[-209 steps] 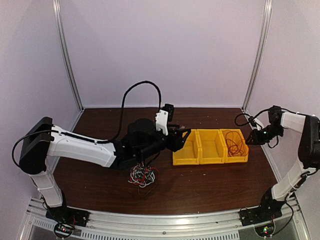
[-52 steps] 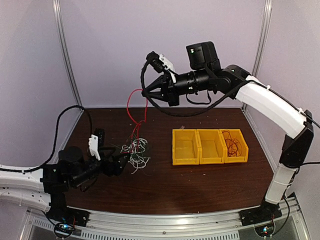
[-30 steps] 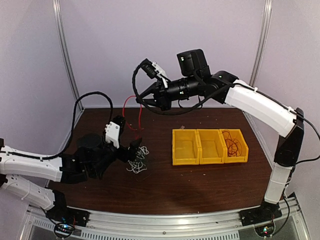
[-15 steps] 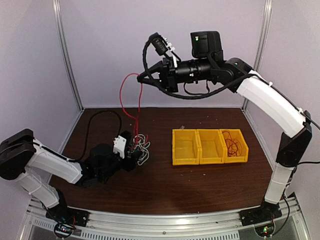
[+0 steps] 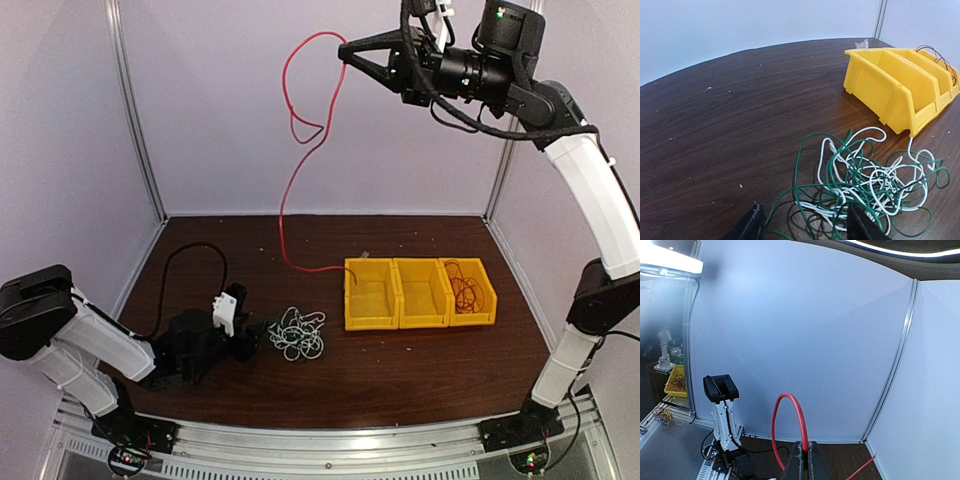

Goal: Untangle the cables

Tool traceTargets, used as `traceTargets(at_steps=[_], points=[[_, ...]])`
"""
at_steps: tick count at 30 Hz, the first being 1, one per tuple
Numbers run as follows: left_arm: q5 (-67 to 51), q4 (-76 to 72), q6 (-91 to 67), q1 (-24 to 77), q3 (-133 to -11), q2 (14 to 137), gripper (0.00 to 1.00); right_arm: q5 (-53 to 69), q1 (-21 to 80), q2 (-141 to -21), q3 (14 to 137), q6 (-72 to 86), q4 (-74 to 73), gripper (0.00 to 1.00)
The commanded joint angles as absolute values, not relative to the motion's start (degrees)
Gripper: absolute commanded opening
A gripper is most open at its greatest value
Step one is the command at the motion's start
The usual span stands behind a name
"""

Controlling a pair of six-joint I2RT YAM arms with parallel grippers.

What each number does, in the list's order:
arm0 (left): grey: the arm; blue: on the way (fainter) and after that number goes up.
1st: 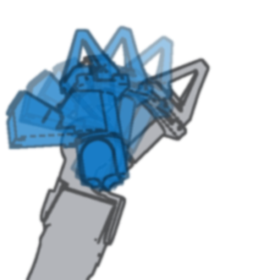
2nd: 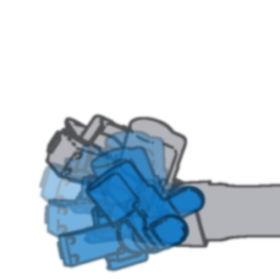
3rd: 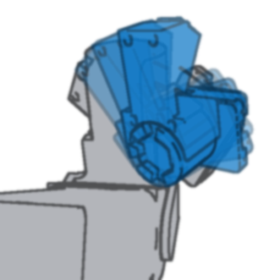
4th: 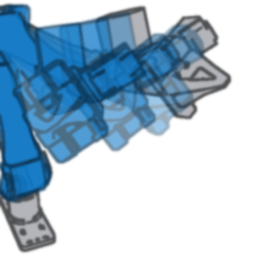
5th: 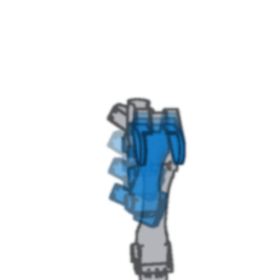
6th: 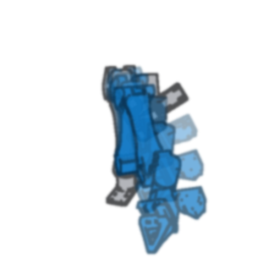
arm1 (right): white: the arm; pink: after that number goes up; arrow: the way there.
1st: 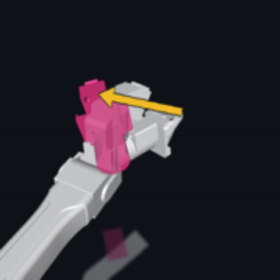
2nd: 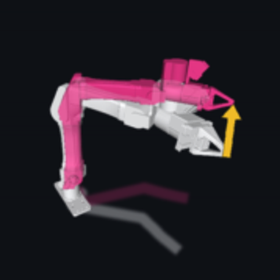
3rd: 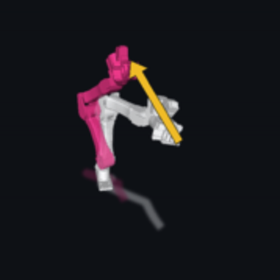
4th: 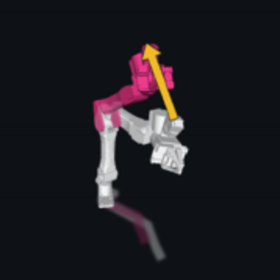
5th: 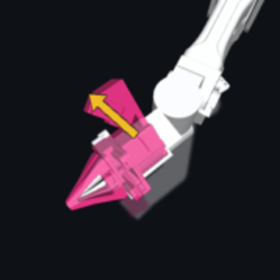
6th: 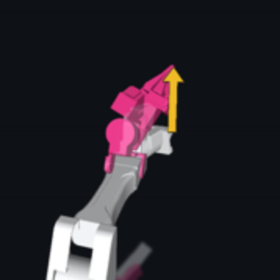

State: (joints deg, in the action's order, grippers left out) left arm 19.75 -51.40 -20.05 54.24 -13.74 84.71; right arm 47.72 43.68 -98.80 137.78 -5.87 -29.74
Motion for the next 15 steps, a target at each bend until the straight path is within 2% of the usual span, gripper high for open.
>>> traceTargets(at_steps=[1, 7, 12, 15], points=[[21.5, -54.3, -21.0, 53.8, -13.6, 84.2, 0.56, 52.7, 42.7, -99.0, 140.8, -3.9, -27.5, 0.00], [21.8, -55.2, -21.7, 53.8, -12.9, 83.2, 0.56, 52.6, 40.9, -98.9, 139.9, -4.3, -28.0, 0.00], [22.2, -47.8, -21.1, 53.8, -14.1, 74.4, 0.67, 51.4, 40.5, -97.5, 133.7, -5.4, -27.5, 0.00], [22.1, -41.7, -18.8, 54.0, -16.2, 67.9, 0.70, 51.2, 40.1, -96.7, 129.6, -5.6, -26.6, 0.00]])
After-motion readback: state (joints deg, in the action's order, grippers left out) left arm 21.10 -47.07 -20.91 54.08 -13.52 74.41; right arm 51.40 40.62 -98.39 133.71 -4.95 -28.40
